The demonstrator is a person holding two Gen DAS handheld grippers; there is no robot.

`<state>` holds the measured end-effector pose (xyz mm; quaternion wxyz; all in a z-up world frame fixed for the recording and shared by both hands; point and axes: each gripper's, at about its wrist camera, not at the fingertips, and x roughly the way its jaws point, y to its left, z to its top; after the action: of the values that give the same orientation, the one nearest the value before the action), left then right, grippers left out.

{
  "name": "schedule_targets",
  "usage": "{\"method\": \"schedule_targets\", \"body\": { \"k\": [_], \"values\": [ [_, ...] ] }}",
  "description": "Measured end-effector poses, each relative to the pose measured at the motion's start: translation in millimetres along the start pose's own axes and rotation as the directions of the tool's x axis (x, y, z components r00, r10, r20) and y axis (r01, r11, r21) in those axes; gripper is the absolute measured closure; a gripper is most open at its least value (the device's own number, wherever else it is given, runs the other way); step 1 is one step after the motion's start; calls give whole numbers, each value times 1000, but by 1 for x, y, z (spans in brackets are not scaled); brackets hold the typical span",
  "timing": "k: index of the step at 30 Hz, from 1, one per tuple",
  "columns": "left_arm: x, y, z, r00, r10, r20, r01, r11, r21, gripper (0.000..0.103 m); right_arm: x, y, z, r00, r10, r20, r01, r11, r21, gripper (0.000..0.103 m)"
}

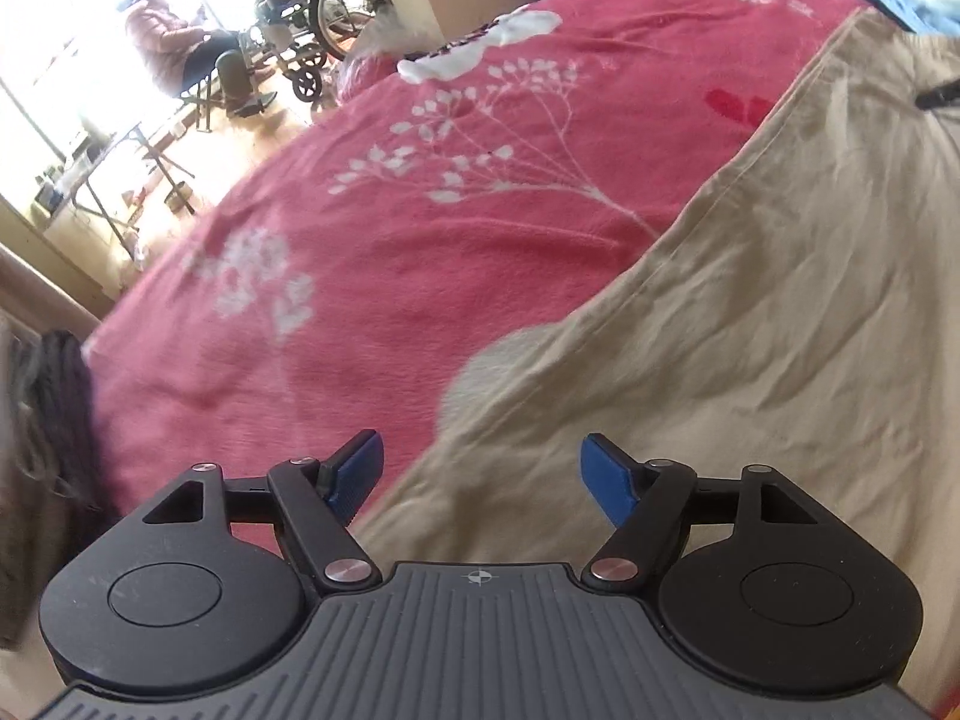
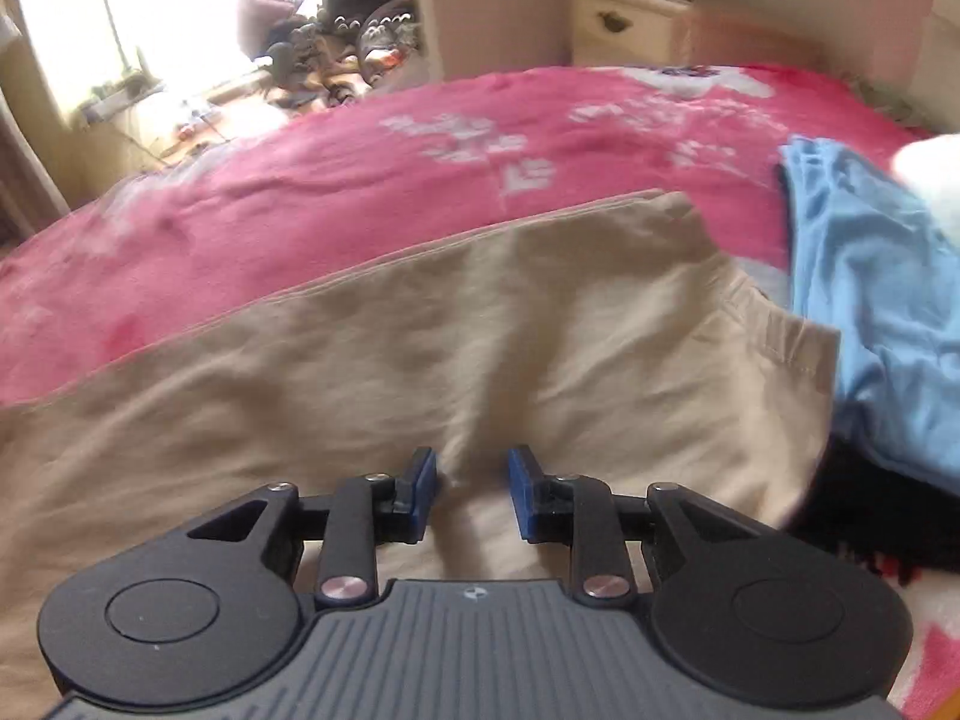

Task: Fold clothes

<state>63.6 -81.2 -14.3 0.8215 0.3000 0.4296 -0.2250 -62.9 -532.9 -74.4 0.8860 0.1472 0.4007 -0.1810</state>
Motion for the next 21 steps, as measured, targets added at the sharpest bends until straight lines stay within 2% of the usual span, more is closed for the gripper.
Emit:
{"method": "schedule_targets", "body": {
  "k": [1, 2, 3, 4, 6, 7, 9, 14, 16, 21],
  "values": [
    [-6, 4, -1, 1000, -4, -17, 4, 1000, 2, 29, -1, -10, 0, 999, -38, 34, 36, 996, 76, 76],
    [-11, 9, -3, 999, -10, -37, 10, 1000, -2, 29, -8, -19, -2, 988, -140, 67, 128, 979, 159, 76],
    [-16, 12, -6, 998, -13, -57, 13, 1000, -6, 29, -16, -29, -4, 967, -235, 95, 206, 948, 243, 74],
    [-19, 15, -10, 997, -17, -73, 17, 1000, -13, 29, -28, -41, -7, 949, -285, 135, 229, 918, 324, 74],
    [-25, 20, -22, 994, -26, -102, 23, 999, -32, 29, -52, -61, -20, 934, -271, 233, 137, 874, 467, 72],
    [-26, 21, -28, 994, -29, -102, 25, 999, -42, 29, -53, -66, -28, 937, -260, 233, 110, 852, 512, 65],
    [-25, 20, -39, 997, -28, -69, 23, 997, -69, 29, -55, -76, -44, 942, -240, 236, 55, 800, 597, 60],
    [-15, 10, -58, 998, 6, 60, 7, 980, -201, 29, -58, -99, -82, 948, -191, 253, -76, 638, 766, 59],
    [-14, 4, -62, 996, -2, 86, 22, 971, -238, 29, -55, -101, -77, 953, -154, 261, -99, 656, 748, 59],
    [-9, -3, -72, 998, -31, 61, 46, 966, -253, 29, -46, -89, -66, 962, -54, 267, -161, 677, 718, 59]
  ]
}}
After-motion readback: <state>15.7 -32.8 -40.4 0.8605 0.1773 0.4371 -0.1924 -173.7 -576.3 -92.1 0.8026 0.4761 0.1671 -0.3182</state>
